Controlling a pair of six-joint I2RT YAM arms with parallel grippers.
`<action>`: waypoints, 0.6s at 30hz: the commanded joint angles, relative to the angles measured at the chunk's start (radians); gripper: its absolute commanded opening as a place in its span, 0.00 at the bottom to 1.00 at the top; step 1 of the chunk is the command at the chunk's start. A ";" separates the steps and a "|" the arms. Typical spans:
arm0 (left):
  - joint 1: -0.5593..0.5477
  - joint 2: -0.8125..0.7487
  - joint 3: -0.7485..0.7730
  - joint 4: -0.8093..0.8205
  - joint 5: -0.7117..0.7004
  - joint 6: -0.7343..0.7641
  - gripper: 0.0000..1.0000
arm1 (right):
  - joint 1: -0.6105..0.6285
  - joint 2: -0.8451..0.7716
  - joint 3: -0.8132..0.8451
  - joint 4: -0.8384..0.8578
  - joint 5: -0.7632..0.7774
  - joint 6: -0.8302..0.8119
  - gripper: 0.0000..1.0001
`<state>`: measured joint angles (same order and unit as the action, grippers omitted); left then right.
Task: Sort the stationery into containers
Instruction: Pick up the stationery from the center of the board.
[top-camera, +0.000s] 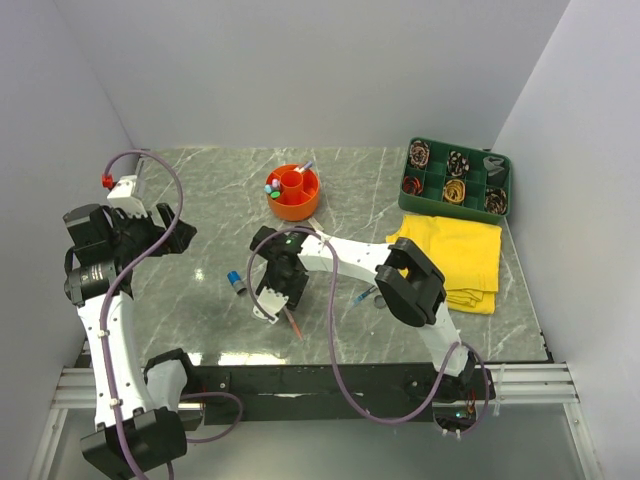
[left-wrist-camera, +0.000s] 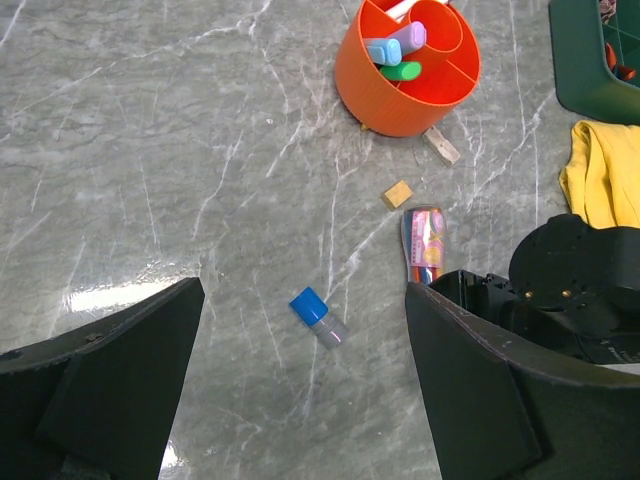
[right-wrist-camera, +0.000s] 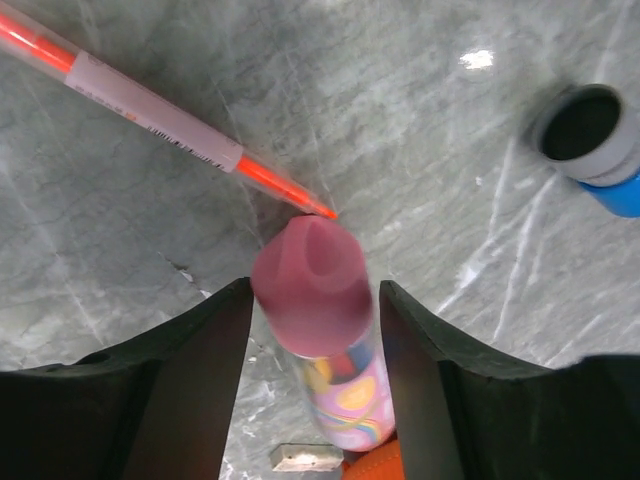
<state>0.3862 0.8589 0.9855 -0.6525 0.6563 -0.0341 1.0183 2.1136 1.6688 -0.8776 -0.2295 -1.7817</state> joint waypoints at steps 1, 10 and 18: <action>0.010 -0.017 0.010 0.011 -0.001 0.010 0.89 | -0.006 0.016 0.029 -0.023 0.038 -0.028 0.60; 0.025 0.002 -0.005 0.039 0.028 -0.018 0.89 | -0.007 0.036 0.009 0.006 0.032 -0.009 0.27; 0.033 0.045 0.036 0.030 0.046 0.002 0.89 | -0.043 -0.058 0.147 -0.033 -0.082 0.116 0.00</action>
<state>0.4118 0.8894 0.9852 -0.6495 0.6750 -0.0425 1.0069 2.1342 1.6848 -0.8726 -0.2314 -1.7466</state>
